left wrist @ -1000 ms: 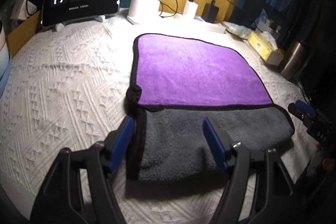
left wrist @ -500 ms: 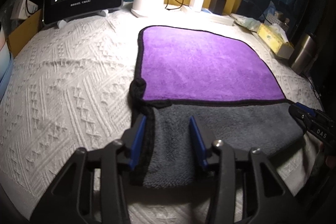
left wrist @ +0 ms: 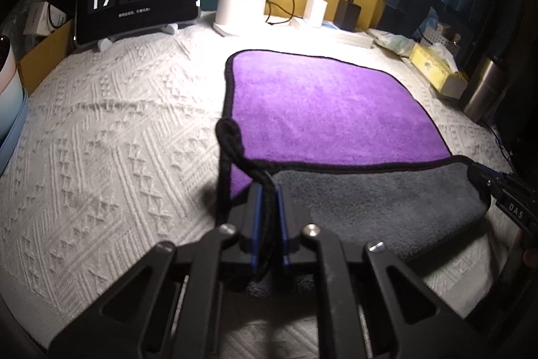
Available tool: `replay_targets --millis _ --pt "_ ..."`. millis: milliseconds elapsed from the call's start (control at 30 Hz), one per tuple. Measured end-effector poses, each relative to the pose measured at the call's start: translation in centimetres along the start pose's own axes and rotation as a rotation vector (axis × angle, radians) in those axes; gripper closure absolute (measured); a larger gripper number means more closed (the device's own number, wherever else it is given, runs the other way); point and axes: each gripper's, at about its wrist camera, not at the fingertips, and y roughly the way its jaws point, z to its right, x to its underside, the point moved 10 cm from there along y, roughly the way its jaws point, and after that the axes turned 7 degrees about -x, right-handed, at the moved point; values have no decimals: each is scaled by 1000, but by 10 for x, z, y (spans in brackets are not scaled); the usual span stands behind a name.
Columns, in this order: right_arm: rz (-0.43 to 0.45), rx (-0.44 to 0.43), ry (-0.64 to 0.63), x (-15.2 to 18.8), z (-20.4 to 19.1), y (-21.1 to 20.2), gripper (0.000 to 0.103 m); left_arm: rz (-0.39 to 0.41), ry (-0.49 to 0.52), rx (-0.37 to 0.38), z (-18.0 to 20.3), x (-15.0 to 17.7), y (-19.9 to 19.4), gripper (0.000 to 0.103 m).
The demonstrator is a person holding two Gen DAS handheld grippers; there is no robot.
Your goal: Fold towel
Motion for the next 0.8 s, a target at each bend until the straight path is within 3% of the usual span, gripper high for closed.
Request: replay_targets --millis 367,800 --pt "64 16 -20 -17 -6 -24 95 56 -24 17 -5 -12 -19 95" --pt "110 37 -37 -34 -6 -40 96 146 -19 -17 -14 -37 -35 95"
